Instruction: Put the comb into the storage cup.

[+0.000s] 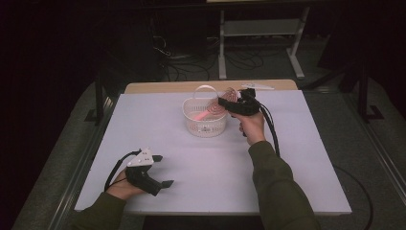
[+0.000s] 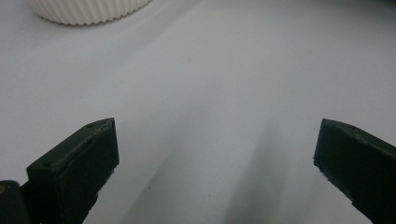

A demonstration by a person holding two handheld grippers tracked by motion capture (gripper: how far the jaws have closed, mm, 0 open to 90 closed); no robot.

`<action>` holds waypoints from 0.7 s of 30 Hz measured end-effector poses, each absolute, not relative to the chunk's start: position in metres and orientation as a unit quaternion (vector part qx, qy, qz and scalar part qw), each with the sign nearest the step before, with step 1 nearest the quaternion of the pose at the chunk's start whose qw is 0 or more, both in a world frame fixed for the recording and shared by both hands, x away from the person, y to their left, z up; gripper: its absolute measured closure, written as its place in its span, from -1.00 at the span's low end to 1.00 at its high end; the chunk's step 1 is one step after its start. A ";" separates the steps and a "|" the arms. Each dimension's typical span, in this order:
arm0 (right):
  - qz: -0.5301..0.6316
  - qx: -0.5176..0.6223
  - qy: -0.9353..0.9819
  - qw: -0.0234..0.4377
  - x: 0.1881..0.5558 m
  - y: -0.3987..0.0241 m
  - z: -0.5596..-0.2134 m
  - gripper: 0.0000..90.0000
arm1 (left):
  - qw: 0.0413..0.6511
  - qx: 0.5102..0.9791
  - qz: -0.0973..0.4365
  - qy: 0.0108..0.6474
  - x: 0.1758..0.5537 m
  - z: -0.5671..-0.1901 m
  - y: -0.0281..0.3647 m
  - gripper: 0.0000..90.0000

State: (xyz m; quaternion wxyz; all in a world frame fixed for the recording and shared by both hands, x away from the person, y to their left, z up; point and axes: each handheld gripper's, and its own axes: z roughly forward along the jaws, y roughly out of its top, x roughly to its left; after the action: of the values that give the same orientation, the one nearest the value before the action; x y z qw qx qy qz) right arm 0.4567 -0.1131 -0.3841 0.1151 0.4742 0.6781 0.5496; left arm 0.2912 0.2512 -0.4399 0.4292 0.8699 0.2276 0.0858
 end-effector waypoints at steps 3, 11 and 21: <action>0.546 0.469 0.683 0.124 0.456 -0.113 -0.383 -0.08 | 0.429 0.870 0.086 0.228 0.291 -0.440 0.251 -1.00; 0.539 0.469 0.688 0.126 0.455 -0.120 -0.381 -0.43 | 0.428 0.871 0.085 0.226 0.292 -0.440 0.251 -1.00; 0.520 0.461 0.706 0.135 0.448 -0.130 -0.376 -0.85 | 0.429 0.870 0.086 0.227 0.292 -0.440 0.251 -1.00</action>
State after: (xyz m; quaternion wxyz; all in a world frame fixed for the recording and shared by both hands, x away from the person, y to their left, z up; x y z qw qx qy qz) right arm 0.4478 -0.1303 -0.3758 0.1349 0.4609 0.7064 0.5200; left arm 0.2919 0.2506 -0.4403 0.4286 0.8703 0.2271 0.0856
